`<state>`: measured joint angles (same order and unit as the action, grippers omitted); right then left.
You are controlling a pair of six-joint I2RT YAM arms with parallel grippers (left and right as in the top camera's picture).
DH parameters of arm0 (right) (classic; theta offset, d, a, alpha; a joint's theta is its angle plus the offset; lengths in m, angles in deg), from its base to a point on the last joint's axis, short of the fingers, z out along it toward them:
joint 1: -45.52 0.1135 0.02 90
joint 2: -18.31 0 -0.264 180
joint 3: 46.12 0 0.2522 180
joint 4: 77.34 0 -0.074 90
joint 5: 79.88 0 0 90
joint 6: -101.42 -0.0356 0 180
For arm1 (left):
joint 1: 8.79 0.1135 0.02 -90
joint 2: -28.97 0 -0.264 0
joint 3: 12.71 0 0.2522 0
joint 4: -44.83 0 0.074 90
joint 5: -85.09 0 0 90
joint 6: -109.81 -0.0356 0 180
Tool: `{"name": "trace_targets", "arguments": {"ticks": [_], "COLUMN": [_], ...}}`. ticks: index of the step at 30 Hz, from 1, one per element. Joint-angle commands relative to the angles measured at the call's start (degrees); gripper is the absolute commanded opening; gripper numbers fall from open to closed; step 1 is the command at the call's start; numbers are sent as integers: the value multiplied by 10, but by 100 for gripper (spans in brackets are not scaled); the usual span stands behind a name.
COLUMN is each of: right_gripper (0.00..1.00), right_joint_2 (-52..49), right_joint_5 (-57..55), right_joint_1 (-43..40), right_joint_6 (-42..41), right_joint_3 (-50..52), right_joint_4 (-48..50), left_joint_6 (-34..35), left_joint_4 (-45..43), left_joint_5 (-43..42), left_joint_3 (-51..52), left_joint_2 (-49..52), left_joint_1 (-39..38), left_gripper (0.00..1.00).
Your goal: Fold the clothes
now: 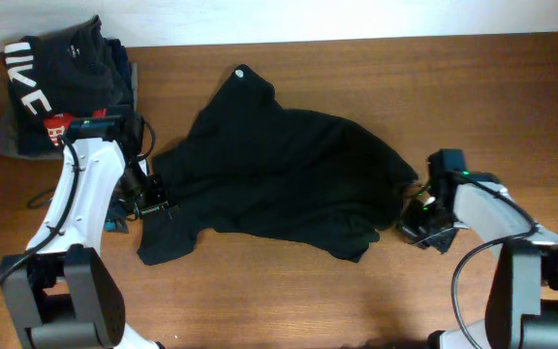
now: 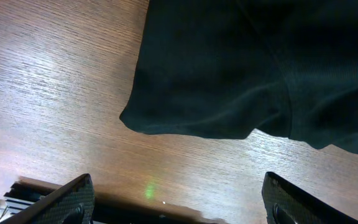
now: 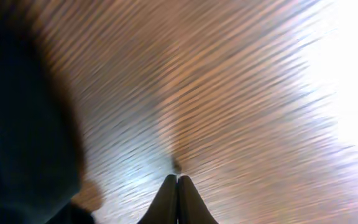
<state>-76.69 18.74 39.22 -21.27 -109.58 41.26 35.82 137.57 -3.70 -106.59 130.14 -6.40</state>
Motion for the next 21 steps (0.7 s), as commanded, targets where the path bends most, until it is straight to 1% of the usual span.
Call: {"name": "trace_targets", "arguments": {"ticks": [1,2,4,6,7,9,10,14,17,20,21], "right_gripper": [4,4,4,13,16,20,21,28,38,51,57], "right_joint_2": [-3,-3,-3,-3,-2,-2,0,20,46,73,78], "right_joint_5": [-1,2,38,83,103,117,121,122,122,124,124], "right_joint_1": [-35,-42,-50,-49,-47,-40,-36,-15,5,30,40], "right_joint_6": [25,28,62,92,107,122,131,141,140,139,138], "right_joint_3": [2,2,2,2,2,2,2,2,2,2,2], "right_joint_4": [-7,-11,-17,-28,-36,-53,-61,-87,-96,-103,-103], "left_joint_6": [-11,-11,-11,-11,-11,-11,-11,-11,-11,-11,-11], "left_joint_4": [-3,-5,-9,-12,-14,-15,-16,-16,-16,-16,-17], "left_joint_5": [-11,-12,-17,-20,-20,-21,-24,-30,-30,-30,-30], "left_joint_3": [4,4,4,4,4,4,4,4,4,4,4], "left_joint_2": [4,4,4,4,4,4,4,4,4,4,4], "left_joint_1": [1,1,1,1,1,1,1,1,1,1,1], "left_gripper": [86,86,87,87,87,87,92,93,93,93,93]}}
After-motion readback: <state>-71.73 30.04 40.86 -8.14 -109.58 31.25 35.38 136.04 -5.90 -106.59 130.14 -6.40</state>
